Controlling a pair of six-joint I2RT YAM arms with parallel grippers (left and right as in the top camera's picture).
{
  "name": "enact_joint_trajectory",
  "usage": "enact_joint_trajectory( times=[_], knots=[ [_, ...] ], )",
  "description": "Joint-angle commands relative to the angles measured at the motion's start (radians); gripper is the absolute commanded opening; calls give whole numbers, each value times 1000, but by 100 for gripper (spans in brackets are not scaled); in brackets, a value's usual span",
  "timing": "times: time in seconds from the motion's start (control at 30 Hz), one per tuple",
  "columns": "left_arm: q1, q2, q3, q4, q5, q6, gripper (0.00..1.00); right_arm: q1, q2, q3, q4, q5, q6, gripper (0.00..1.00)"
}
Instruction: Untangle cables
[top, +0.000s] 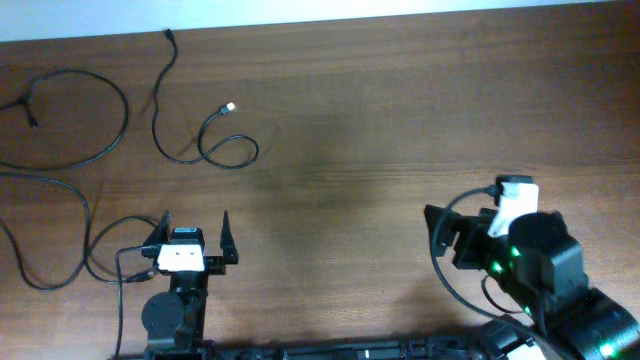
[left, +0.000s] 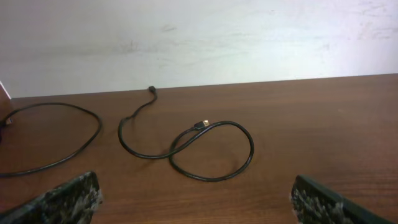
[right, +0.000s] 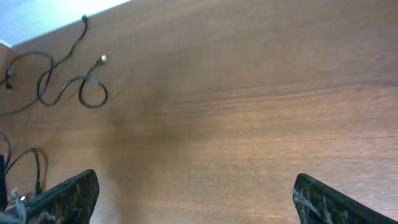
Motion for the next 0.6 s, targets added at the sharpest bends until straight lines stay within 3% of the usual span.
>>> enact_joint_trajectory(
  times=[0.0, 0.07, 0.1, 0.2, 0.27, 0.33, 0.57],
  knots=[
    [-3, -4, -6, -1, 11, 13, 99, 2, -102, -68, 95, 180, -241, 98],
    [-3, -4, -6, -1, 11, 13, 99, -33, -200, -205, 241, 184, -486, 98],
    [-3, -4, -6, -1, 11, 13, 98, -68, -254, -292, 325, 184, -513, 99],
    [-3, -4, -6, -1, 11, 13, 99, -166, -432, -585, 517, 138, -512, 98],
    [-3, -4, -6, -1, 11, 13, 99, -240, -535, -696, 514, 39, -509, 99],
    [-3, -4, -6, -1, 11, 13, 99, -305, -570, -767, 580, -47, -508, 98],
    [-3, -4, -6, -1, 11, 13, 99, -313, -570, -822, 738, -89, -505, 99]
  ],
)
